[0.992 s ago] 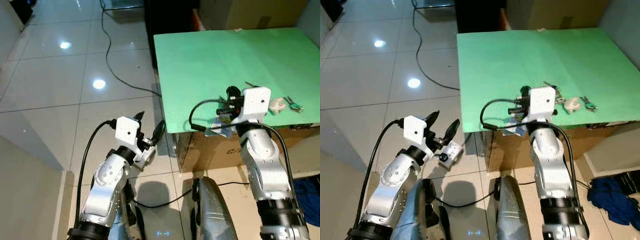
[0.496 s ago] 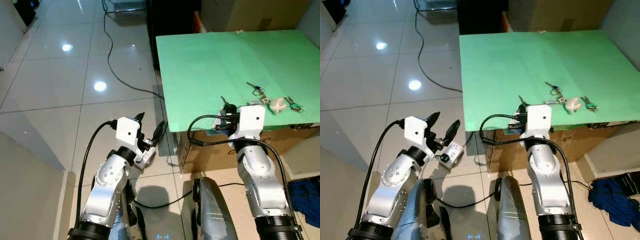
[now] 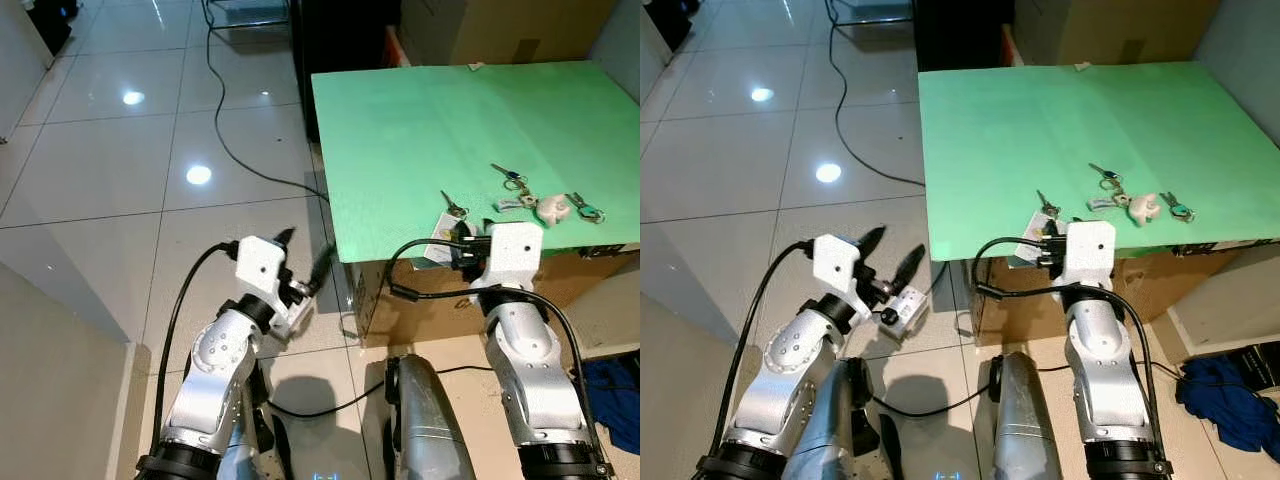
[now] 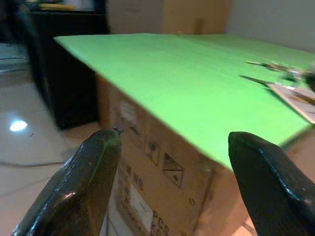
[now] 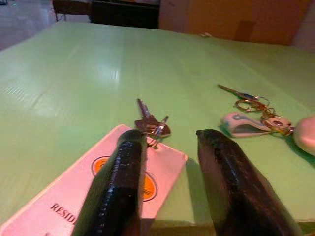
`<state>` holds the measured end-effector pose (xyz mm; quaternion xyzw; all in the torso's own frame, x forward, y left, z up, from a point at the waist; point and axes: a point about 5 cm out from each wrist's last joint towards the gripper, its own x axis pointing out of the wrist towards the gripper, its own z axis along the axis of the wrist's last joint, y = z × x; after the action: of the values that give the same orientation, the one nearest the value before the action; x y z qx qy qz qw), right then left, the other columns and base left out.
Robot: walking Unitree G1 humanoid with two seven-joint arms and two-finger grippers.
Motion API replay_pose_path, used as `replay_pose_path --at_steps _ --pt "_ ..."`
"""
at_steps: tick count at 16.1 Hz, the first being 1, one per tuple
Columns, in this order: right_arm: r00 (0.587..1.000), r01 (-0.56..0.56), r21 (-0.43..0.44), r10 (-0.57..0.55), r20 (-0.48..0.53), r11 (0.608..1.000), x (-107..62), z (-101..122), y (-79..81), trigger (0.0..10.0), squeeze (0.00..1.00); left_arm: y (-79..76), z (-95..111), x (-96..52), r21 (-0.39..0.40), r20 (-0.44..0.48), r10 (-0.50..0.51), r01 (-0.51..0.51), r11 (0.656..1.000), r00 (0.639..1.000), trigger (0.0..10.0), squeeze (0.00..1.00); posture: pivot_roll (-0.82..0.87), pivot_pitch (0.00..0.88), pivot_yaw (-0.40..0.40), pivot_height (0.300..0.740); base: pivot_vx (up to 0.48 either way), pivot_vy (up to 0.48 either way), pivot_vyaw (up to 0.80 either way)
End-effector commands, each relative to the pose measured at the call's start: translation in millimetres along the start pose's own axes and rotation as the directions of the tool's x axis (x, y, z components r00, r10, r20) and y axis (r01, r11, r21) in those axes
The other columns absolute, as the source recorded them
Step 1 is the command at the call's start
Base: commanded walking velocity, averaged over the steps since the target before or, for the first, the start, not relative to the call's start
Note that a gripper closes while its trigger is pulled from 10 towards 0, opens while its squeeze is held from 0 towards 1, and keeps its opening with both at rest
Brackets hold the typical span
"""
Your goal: Hang keys on a hook
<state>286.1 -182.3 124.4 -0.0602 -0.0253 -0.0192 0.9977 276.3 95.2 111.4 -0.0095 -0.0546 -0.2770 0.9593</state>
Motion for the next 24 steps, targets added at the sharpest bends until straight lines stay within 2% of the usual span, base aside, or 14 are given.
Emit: replay_pose_path --at_steps 1,8,9,16,20,22,24 --pt "1.0 0.023 -0.002 -0.023 -0.008 1.0 -2.5 -4 -6.0 10.0 1.0 -3.1 -1 0.3 0.013 -0.002 -0.037 0.037 0.999 0.999 10.0 0.0 -0.22 0.16 0.052 0.588 0.0 0.0 0.0" --pt "0.999 0.047 -0.024 -0.047 0.016 0.999 8.6 3 -20.8 10.0 1.0 -8.3 -1 -1.2 -0.015 0.02 -0.062 0.062 0.998 0.998 10.0 0.0 -0.22 0.163 0.048 0.588 0.0 0.0 0.0" --pt "0.999 0.022 -0.008 -0.023 -0.027 1.0 13.0 -2 -22.3 10.0 0.0 -7.9 -1 -1.8 -0.018 0.021 -0.057 0.058 0.998 0.998 10.0 0.0 -0.22 0.164 0.047 0.588 0.0 0.0 0.0" --pt "1.0 -0.017 -0.029 0.016 -0.015 0.999 29.7 1 -19.7 10.0 0.0 -5.9 0 -4.3 -0.018 0.024 -0.045 0.045 0.999 0.999 10.0 0.0 -0.2 0.167 0.046 0.588 0.0 0.0 0.0" --pt "1.0 -0.023 -0.057 0.024 0.017 0.998 32.9 6 -19.8 10.0 0.0 -5.9 0 -6.3 -0.019 0.026 -0.04 0.041 0.999 0.999 10.0 0.0 -0.2 0.167 0.043 0.588 0.0 0.0 0.0" --pt "1.0 -0.016 -0.026 0.016 -0.001 1.0 33.3 2 -19.7 10.0 0.0 -6.2 0 -6.0 -0.019 0.026 -0.041 0.041 0.999 0.999 10.0 0.0 -0.2 0.167 0.042 0.588 0.0 0.0 0.0" --pt "0.997 0.024 0.148 -0.013 -0.072 0.989 35.9 -10 -19.9 10.0 0.0 -5.5 0 -6.3 -0.016 0.025 -0.04 0.04 0.999 0.999 10.0 0.0 -0.2 0.167 0.043 0.588 0.0 0.0 0.0"
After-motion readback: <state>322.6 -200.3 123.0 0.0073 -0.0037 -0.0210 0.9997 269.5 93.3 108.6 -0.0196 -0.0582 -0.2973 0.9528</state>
